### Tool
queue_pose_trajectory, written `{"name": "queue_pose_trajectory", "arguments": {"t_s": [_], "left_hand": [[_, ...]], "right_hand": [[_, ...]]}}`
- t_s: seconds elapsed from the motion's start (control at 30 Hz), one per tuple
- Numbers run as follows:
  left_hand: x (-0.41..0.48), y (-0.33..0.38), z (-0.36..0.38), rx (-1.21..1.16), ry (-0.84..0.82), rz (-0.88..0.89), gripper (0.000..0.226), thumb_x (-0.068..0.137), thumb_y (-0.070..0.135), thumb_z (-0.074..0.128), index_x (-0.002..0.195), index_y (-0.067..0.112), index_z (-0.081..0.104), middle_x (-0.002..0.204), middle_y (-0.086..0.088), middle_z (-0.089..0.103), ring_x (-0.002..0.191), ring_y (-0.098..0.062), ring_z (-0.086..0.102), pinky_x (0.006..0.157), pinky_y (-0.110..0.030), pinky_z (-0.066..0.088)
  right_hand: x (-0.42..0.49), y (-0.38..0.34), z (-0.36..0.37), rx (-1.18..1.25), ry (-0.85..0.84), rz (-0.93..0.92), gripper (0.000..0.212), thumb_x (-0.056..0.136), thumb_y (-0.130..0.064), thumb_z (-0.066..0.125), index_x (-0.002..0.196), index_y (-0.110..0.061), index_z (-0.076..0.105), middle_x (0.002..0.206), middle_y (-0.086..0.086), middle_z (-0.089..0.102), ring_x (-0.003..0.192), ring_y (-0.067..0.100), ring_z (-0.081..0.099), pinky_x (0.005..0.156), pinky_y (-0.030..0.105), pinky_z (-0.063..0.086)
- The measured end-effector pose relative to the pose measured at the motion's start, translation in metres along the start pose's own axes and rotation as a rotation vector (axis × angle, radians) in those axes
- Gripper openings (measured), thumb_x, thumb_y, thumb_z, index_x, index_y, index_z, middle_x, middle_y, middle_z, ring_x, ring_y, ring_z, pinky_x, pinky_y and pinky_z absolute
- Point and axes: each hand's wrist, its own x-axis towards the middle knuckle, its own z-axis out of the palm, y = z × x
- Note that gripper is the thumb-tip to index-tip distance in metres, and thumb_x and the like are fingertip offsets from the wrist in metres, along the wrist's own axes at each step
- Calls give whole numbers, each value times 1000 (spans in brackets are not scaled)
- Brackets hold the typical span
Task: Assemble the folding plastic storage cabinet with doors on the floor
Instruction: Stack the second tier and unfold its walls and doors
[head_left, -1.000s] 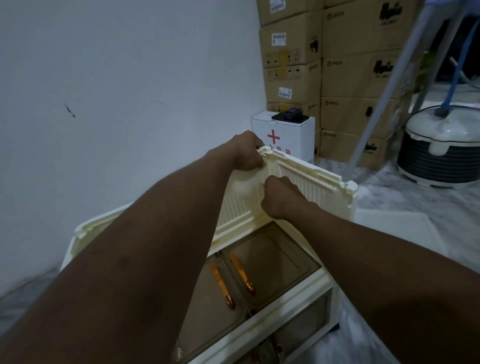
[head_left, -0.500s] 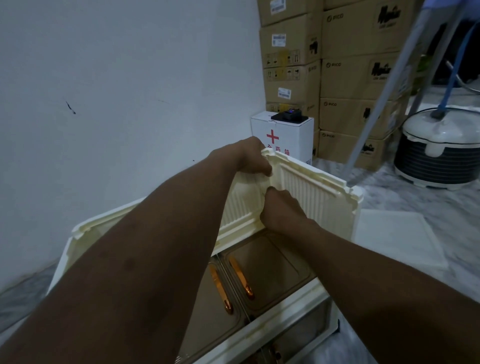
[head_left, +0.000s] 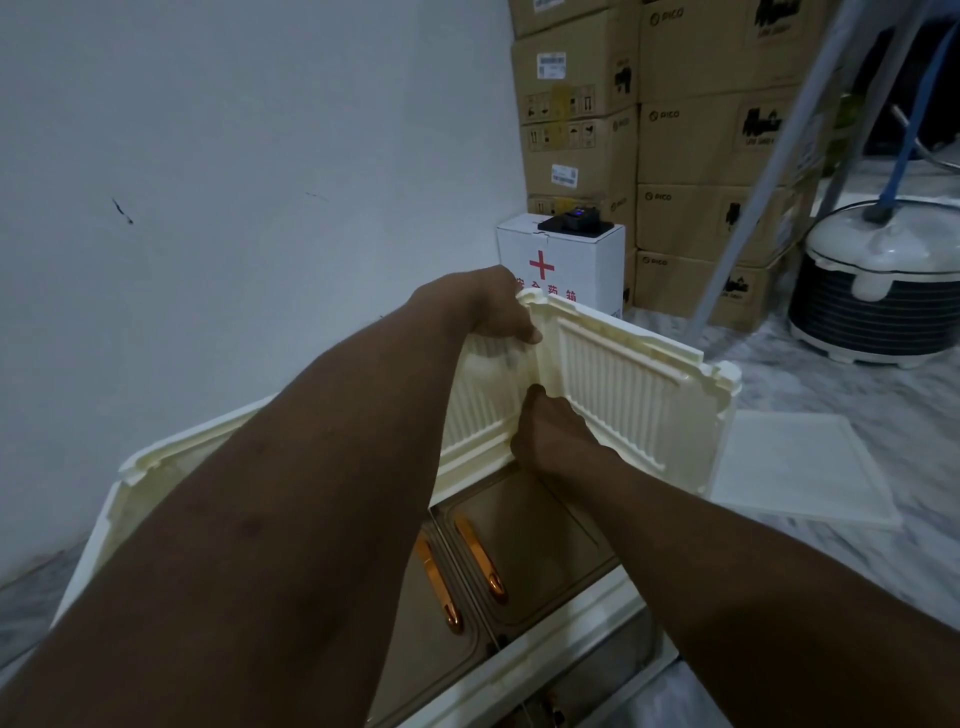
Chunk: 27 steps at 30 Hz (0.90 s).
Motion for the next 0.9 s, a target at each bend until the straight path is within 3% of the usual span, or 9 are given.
{"name": "queue_pose_trajectory", "arguments": {"t_s": [0.33,0.47,0.57,0.63,0.77,0.9], "left_hand": [[-1,-5,7,-38,55,86,52,78,33,80,123,11,64,119,-9,66,103,-27,63,92,-39,53],[-10,-5,8,-3,125,133,47,78,37,79,115,13,64,115,-8,65,103,-27,62,82,-34,49],[-34,-8,1,-9,188,160,49,81,38,76,123,16,62,124,-7,61,111,-25,58,84,-33,45],[-53,-17,-6,33,191,124,52,82,37,76,128,18,59,128,-7,58,114,-25,55,86,-33,44],[-97,-53,-19,156,160,-13,56,80,43,75,128,22,57,130,-7,57,115,-27,55,96,-42,48],[-136,-95,-24,206,155,-136,54,82,42,74,128,17,60,130,-9,58,116,-30,56,97,-43,48]], "right_hand": [[3,-2,9,-24,30,7,40,92,-12,51,129,-3,39,124,21,54,112,40,57,88,45,49],[-1,0,2,-42,37,-26,30,92,-14,54,118,-1,46,121,22,56,110,40,58,87,42,47],[-13,-5,-8,-95,-7,-81,20,91,-19,58,105,-7,50,116,18,58,105,35,59,79,35,46],[-24,-14,-9,-151,-62,-132,15,91,-22,59,96,-11,49,113,15,59,100,31,61,75,32,46],[-48,-38,1,-217,-127,-248,26,88,-21,60,112,-10,59,114,11,60,98,27,62,82,36,53],[-67,-64,17,-334,-164,-374,28,81,-20,66,109,-14,64,104,9,63,90,28,63,81,39,57]]}}
